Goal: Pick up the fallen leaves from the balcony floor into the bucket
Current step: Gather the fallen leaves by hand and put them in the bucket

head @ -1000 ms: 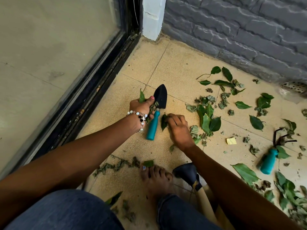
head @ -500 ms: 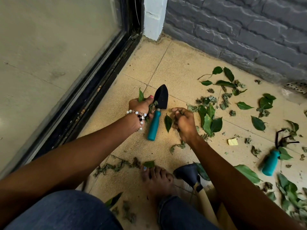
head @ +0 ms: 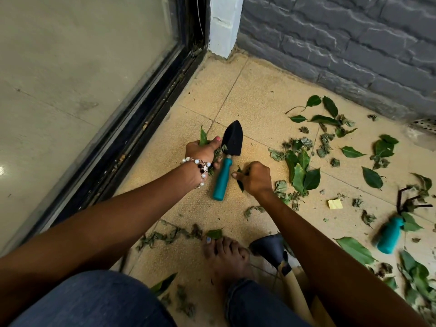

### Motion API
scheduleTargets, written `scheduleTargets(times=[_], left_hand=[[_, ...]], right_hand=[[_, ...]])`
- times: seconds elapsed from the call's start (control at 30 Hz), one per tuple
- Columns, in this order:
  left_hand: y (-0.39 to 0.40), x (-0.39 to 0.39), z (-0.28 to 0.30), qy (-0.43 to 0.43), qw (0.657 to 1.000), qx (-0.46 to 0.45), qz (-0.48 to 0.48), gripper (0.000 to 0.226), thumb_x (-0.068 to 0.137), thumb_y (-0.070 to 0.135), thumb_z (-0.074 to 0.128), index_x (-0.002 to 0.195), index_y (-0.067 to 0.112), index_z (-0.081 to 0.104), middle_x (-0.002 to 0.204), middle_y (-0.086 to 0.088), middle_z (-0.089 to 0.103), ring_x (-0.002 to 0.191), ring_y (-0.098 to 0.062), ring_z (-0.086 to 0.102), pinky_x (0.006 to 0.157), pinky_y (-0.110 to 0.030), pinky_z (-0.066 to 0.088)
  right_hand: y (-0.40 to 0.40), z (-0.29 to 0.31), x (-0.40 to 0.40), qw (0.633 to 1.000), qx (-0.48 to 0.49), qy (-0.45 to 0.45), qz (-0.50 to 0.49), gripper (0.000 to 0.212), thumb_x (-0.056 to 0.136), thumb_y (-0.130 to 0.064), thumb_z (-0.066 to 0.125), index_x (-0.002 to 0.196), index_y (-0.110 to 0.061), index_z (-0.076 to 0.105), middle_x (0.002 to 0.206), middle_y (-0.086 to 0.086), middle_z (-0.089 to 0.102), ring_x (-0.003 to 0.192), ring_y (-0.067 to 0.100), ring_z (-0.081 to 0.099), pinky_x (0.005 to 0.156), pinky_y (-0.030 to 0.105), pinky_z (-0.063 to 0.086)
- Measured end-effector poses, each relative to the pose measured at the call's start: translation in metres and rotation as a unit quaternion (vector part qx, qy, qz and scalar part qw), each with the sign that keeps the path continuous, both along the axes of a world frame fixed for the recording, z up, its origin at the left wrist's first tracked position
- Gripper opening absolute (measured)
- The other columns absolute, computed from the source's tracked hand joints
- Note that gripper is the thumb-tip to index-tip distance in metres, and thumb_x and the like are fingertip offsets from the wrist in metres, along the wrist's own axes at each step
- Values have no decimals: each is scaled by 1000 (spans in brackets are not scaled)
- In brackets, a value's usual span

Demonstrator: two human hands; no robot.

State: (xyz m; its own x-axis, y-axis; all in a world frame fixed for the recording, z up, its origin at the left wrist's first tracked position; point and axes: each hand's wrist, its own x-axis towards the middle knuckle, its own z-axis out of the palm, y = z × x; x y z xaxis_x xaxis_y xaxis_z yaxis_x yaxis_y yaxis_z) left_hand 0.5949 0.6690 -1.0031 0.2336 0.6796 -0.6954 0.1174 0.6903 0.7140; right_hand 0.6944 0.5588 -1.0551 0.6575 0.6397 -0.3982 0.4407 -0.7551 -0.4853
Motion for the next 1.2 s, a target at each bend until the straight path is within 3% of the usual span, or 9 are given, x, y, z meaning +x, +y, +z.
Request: scheduleTargets(times=[0.13, 0.23, 0.33, 0.43, 0.63, 0.77, 0.9, 1.03, 1.2], left_hand=[[1, 3, -1, -1, 1000, -9, 6, 23, 86, 21, 73, 82, 5, 57, 59, -7, 56, 31, -12, 46, 34, -16, 36], [4, 7, 1, -22, 999, -30, 32, 24, 88, 21, 71, 89, 2, 57, 62, -8, 56, 34, -12, 47, 35, -18, 37], [6, 17, 7, -35, 995, -55, 79, 25, 89, 25, 69, 88, 4, 56, 63, -8, 58, 36, -13, 51, 36, -20, 43], [7, 31, 23, -63, 987, -73, 130, 23, 91, 29, 67, 86, 8, 59, 85, -13, 68, 57, -20, 62, 48, -26, 51], [9, 46, 109, -120, 968, -71, 208, 19, 97, 24, 57, 83, 12, 60, 78, -7, 65, 65, -19, 64, 58, -31, 57], [17, 42, 208, -133, 963, -57, 229, 21, 98, 24, 55, 82, 13, 63, 78, -5, 67, 69, -20, 65, 70, -35, 57], [25, 31, 311, -130, 961, -24, 243, 19, 98, 21, 55, 87, 10, 67, 91, -12, 70, 79, -23, 67, 79, -37, 57], [32, -2, 450, -118, 946, 2, 302, 19, 98, 15, 55, 84, 11, 68, 74, -2, 72, 69, -16, 68, 65, -25, 59], [30, -64, 606, -154, 905, 12, 396, 16, 96, 18, 59, 92, 7, 71, 95, -13, 72, 94, -32, 68, 90, -43, 55]], right_hand=[[1, 19, 5, 972, 59, 176, -143, 19, 90, -25, 67, 86, -6, 66, 87, 10, 68, 75, 21, 63, 69, 36, 55], [7, 38, 13, 801, 255, 434, -323, 20, 92, 0, 51, 73, -5, 56, 77, 15, 60, 61, 20, 56, 44, 26, 45], [22, 56, 14, 635, 360, 581, -360, 29, 87, 1, 40, 67, -3, 61, 78, 16, 62, 68, 19, 57, 50, 23, 51], [47, 78, 2, 566, 390, 634, -354, 30, 72, -4, 43, 91, 4, 65, 91, 16, 67, 78, 19, 59, 63, 26, 56], [80, 152, -7, 565, 472, 582, -344, 30, 76, 16, 25, 68, -9, 40, 109, 17, 67, 117, 37, 56, 105, 50, 43], [88, 242, -17, 585, 475, 585, -301, 35, 73, 17, 25, 81, -3, 52, 109, 16, 70, 119, 40, 57, 104, 50, 44], [102, 347, -31, 653, 458, 542, -264, 48, 75, 16, 25, 104, 5, 61, 115, 18, 67, 107, 30, 64, 95, 36, 53], [118, 479, -61, 686, 427, 554, -199, 50, 73, 7, 35, 116, 5, 61, 120, 20, 65, 113, 37, 61, 100, 41, 50], [129, 637, -117, 704, 376, 596, -84, 42, 88, -19, 46, 122, 2, 61, 117, 10, 69, 111, 24, 64, 97, 36, 50]])
